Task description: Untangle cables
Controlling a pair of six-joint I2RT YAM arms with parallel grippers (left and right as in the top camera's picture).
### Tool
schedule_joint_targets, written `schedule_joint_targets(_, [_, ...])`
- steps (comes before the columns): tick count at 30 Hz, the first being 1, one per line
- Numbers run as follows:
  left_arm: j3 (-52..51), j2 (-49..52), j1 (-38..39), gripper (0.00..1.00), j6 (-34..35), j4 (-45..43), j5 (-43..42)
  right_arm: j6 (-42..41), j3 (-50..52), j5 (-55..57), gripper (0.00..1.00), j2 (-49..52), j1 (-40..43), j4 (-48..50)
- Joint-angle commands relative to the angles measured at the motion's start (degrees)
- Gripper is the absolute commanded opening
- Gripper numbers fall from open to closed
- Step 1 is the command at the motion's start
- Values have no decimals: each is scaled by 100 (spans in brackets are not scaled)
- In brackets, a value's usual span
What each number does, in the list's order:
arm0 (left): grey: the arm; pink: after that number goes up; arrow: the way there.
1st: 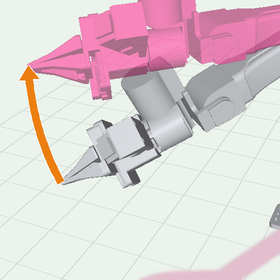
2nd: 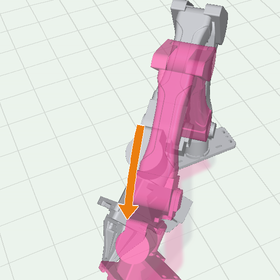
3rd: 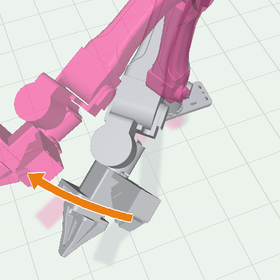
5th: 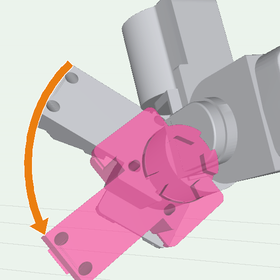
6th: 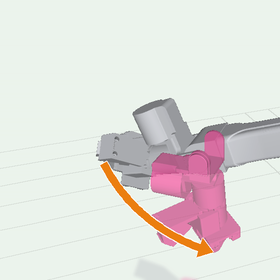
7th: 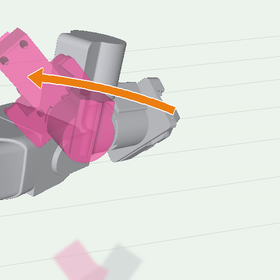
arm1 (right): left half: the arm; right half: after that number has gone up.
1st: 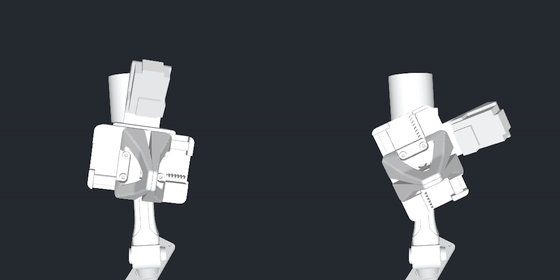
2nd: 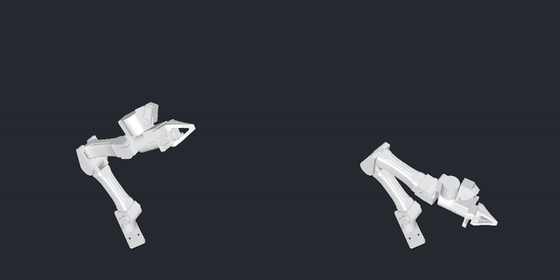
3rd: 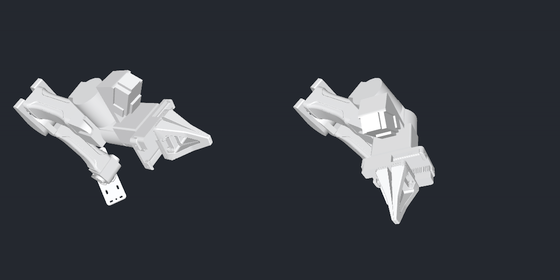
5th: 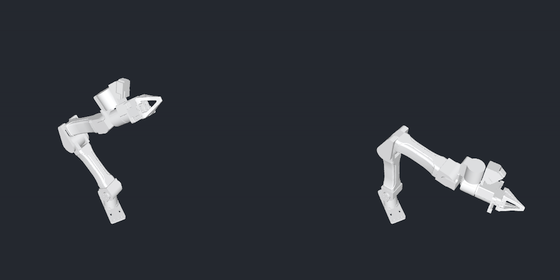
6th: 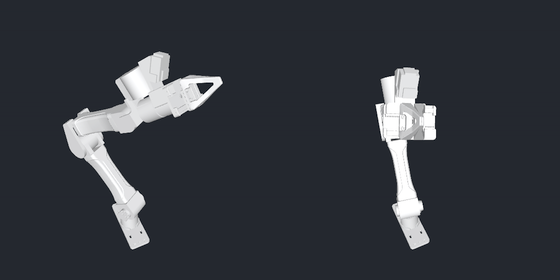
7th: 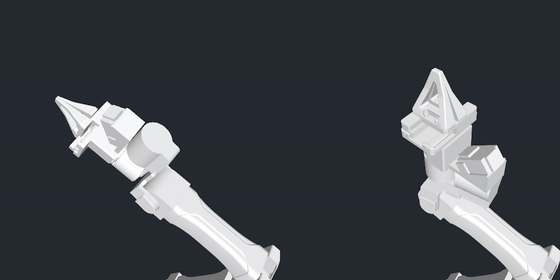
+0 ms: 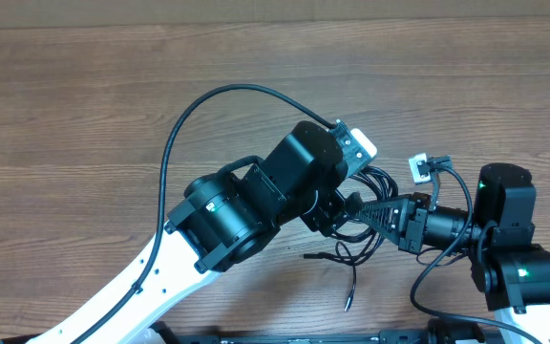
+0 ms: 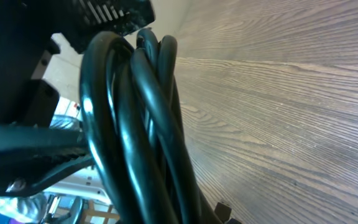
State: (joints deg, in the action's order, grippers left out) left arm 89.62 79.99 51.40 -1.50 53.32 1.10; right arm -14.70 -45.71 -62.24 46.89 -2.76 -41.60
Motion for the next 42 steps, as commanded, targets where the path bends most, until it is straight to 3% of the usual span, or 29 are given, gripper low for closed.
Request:
schedule_joint_targets(1, [127, -122, 28, 84, 11, -26, -107, 444, -17, -708, 4, -28, -11, 149])
schedule_joint_targets(3, [127, -122, 28, 79, 11, -28, -186, 479, -17, -780, 4, -28, -11, 219])
schedule_joint_targets(6, [127, -122, 28, 53, -7, -26, -184, 479, -17, -769, 4, -28, -11, 258])
schedule_joint_targets(8, [127, -122, 28, 43, -7, -24, -181, 472, -17, -688, 4, -28, -11, 254])
schedule_joint_targets(12, [127, -122, 28, 40, -4, -26, -181, 341, -17, -424, 4, -28, -11, 212])
schedule_joint_targets(18, [127, -122, 28, 54, -4, -17, -184, 101, -17, -162, 4, -28, -11, 210])
schedule_joint_targets(21, [127, -122, 28, 56, -2, -17, -184, 101, -17, -162, 4, -28, -11, 212])
schedule_joint_targets(22, [127, -122, 28, 53, -2, -17, -184, 101, -17, -162, 4, -28, -11, 212])
schedule_joint_targets(28, [127, -122, 28, 4, -2, -22, -225, 101, -17, -164, 4, -28, -11, 212])
schedule_joint_targets(38, [127, -122, 28, 4, -4, -28, -216, 92, -17, 0, 4, -28, -11, 164])
schedule_joint_targets(42, [127, -122, 28, 4, -168, -24, -219, -531, -17, 1016, 4, -28, -11, -111])
